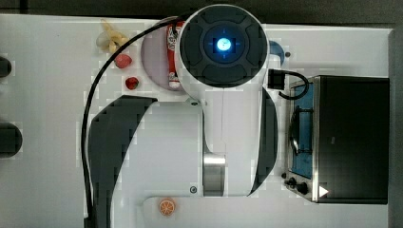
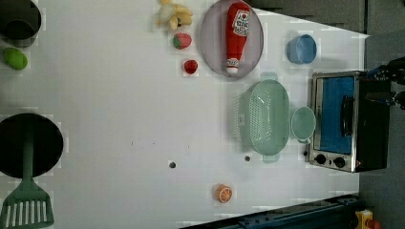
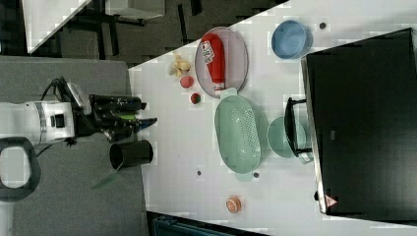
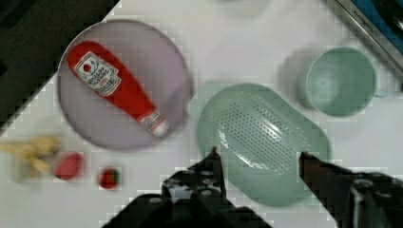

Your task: Drag strainer right to left.

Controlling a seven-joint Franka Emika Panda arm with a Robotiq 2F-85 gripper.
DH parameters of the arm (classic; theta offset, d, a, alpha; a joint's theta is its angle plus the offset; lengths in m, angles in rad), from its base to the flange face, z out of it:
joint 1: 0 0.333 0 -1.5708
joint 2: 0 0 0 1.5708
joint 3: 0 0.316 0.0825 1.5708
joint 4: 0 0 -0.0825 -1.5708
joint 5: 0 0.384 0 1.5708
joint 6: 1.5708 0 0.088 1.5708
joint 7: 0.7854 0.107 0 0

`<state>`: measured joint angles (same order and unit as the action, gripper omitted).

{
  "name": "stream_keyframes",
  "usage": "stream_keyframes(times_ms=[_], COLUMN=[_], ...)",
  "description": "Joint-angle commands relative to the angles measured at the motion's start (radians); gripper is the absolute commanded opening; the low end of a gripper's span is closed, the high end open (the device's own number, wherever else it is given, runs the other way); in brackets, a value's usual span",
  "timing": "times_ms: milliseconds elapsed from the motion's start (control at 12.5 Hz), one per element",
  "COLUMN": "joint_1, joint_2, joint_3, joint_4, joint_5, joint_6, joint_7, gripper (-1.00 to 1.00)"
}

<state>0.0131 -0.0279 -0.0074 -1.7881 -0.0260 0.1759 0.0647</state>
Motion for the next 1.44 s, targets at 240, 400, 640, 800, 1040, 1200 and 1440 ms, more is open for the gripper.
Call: stream_keyframes(times_ms=[240, 400, 640, 800, 1040, 1200, 1440], joint_1=[-0.038, -0.037, -0.037, -0.037, -0.037, -0.037, -0.037], joint_2=[-0.38, -0.378, -0.366, -0.35, -0.303, -0.251, -0.139], joint_3=[-0.035, -0.034, -0.024, -0.022, -0.022, -0.019, -0.009], joint_4=[-0.143, -0.19, -0.308, -0.404, -0.539, -0.606, -0.671], joint_5=[-0.021, -0.021, -0.021, -0.021, -0.021, -0.021, -0.021], joint_6=[-0.234, -0.231, -0.164, -0.035, 0.212, 0.357, 0.532], joint_7=[0.021, 0.021, 0.025, 0.031, 0.129, 0.224, 0.409], gripper=[1.0, 1.0, 1.0, 1.0, 1.0, 1.0, 1.0])
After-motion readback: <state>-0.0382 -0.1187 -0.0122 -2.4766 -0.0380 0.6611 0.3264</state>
